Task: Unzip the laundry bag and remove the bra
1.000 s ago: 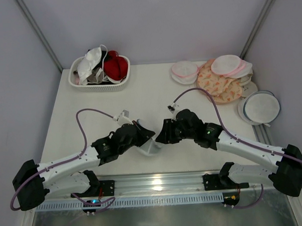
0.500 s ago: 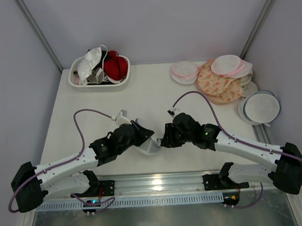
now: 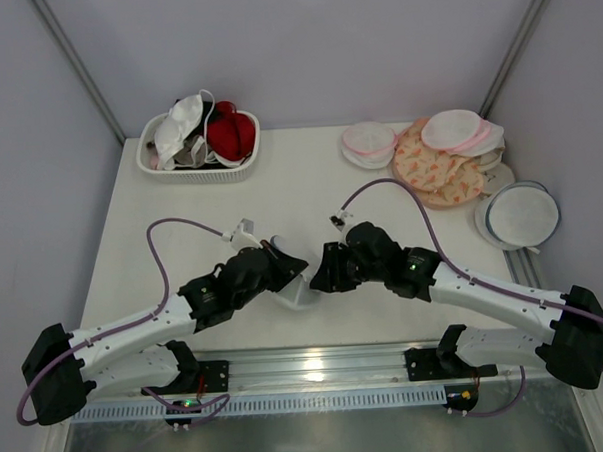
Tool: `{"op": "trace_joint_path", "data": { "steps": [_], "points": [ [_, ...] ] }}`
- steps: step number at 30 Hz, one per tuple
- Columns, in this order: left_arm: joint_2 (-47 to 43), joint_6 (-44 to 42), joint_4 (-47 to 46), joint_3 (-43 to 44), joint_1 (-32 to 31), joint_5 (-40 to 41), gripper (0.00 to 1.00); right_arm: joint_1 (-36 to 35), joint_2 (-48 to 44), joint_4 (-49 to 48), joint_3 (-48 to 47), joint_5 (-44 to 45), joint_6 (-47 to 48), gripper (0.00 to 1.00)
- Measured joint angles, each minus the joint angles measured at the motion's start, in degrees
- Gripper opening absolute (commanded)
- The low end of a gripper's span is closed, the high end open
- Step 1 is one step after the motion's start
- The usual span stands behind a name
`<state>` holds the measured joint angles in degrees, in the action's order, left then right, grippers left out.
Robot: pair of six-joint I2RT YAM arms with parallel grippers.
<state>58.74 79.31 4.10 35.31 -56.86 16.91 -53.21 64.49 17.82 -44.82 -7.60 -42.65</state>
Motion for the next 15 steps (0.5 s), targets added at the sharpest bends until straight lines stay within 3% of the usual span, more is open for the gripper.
{"op": "trace_joint_path", "data": {
  "steps": [3,7,15],
  "points": [
    [0.0,0.0,-0.15,0.0,0.0,0.0,0.0,0.0,0.13,-0.52,0.0,-0.02,0.04,0.32],
    [-0.02,0.0,-0.15,-0.02,0.04,0.04,0.0,0.0,1.27,-0.55,-0.48,0.17,0.52,0.04],
    [-0.55,0.0,-0.26,-0.5,0.35,0.28,0.0,-0.24,1.57,0.94,-1.6,2.03,0.48,0.04]
  ]
}}
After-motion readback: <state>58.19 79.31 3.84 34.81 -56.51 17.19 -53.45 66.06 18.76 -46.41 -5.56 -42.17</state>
